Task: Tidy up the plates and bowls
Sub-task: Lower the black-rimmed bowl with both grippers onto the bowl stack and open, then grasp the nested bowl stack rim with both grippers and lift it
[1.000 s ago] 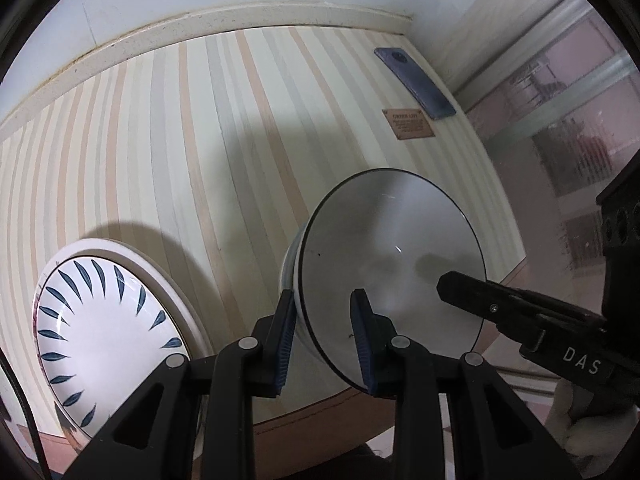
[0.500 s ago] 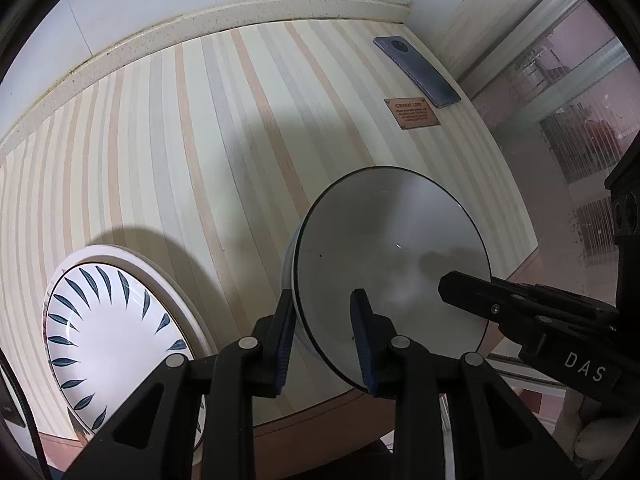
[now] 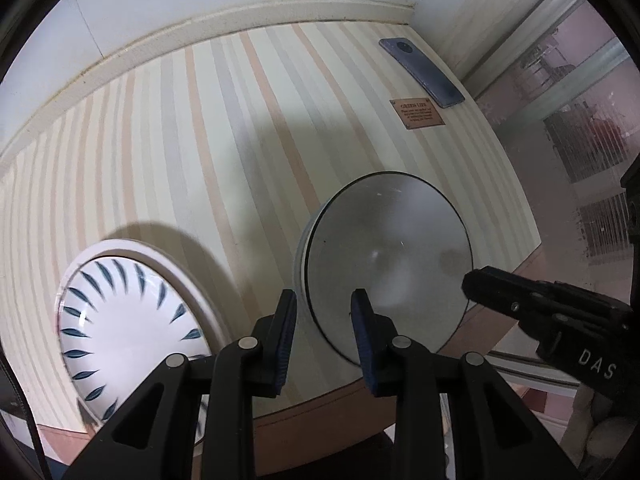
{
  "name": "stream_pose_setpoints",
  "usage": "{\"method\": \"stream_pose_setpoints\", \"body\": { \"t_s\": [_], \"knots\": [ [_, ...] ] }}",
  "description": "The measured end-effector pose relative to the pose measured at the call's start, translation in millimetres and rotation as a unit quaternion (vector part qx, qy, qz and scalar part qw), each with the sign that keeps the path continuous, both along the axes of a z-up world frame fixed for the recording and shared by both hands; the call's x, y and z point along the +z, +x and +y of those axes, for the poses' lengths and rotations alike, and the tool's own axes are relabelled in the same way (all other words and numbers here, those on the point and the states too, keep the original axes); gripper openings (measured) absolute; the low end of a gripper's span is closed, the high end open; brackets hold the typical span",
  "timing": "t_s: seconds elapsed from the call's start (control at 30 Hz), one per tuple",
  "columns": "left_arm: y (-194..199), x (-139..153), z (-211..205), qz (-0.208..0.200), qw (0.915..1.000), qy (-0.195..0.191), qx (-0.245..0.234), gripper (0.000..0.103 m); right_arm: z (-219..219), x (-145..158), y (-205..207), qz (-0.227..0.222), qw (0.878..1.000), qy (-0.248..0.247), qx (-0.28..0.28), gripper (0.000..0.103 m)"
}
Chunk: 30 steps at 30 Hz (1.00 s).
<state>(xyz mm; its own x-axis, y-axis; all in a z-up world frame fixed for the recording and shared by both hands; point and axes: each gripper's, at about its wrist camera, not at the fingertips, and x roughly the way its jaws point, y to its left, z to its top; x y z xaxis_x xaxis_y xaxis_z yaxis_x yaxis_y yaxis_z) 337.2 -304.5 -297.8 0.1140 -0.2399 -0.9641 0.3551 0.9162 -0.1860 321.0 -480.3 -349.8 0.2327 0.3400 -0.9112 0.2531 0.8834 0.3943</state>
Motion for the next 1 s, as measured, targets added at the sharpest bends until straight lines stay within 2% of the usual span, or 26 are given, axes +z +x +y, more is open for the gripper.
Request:
{"method": "stream_pose_setpoints", "body": {
  "t_s": [0.03, 0.1, 0.17, 0.2, 0.27, 0.3, 0.33, 0.37, 0.43, 0.57, 0.77, 0.83, 1.0],
  "knots": [
    [-1.9, 4.1, 0.8, -0.003, 1.0000, 0.004, -0.002, 0.026, -0.2, 3.7, -1.8, 0.000, 1.000, -0.005, -0.001, 0.022],
    [-6.5, 16.7, 3.9, -0.014, 0.9999, 0.004, -0.006, 0.026, -0.9, 15.3, -7.5, -0.004, 1.000, -0.025, -0.004, 0.034],
    [-11.7, 31.2, 8.1, -0.027, 0.9995, -0.001, -0.013, 0.026, -1.1, 28.1, -13.6, -0.015, 0.999, -0.037, -0.005, 0.051],
    [-13.8, 36.4, 9.4, -0.033, 0.9993, -0.003, -0.017, 0.028, -0.4, 38.4, -18.0, -0.024, 0.999, -0.046, -0.006, 0.055],
    [-17.6, 49.9, 14.2, -0.046, 0.9987, -0.012, -0.020, 0.037, 1.7, 52.5, -23.5, -0.034, 0.998, -0.058, -0.004, 0.073],
    [-19.2, 56.5, 17.2, -0.053, 0.9982, -0.017, -0.021, 0.040, 3.5, 63.1, -28.0, -0.042, 0.997, -0.064, -0.002, 0.076],
    [-20.0, 61.7, 19.3, -0.060, 0.9978, -0.018, -0.021, 0.057, 4.4, 70.6, -31.0, -0.048, 0.997, -0.066, -0.002, 0.078],
    [-20.9, 68.4, 22.5, -0.071, 0.9971, -0.020, -0.019, 0.078, 5.5, 79.5, -34.9, -0.056, 0.996, -0.066, -0.002, 0.082],
    [-22.1, 79.3, 28.8, -0.081, 0.9962, -0.029, -0.013, 0.085, 8.9, 94.6, -42.2, -0.070, 0.995, -0.067, 0.002, 0.089],
    [-24.9, 102.4, 39.2, -0.089, 0.9944, -0.057, -0.003, 0.093, 15.1, 116.2, -52.8, -0.076, 0.994, -0.076, 0.006, 0.093],
    [-34.9, 131.2, 47.5, -0.103, 0.9915, -0.078, -0.006, 0.095, 19.2, 137.7, -66.9, -0.091, 0.993, -0.079, 0.004, 0.095],
    [-37.5, 136.9, 48.8, -0.104, 0.9909, -0.085, -0.007, 0.103, 18.8, 144.6, -70.9, -0.096, 0.992, -0.078, 0.001, 0.095],
    [-40.9, 144.6, 52.0, -0.099, 0.9896, -0.104, -0.003, 0.103, 13.7, 155.9, -74.2, -0.106, 0.991, -0.076, -0.009, 0.096]
  ]
}}
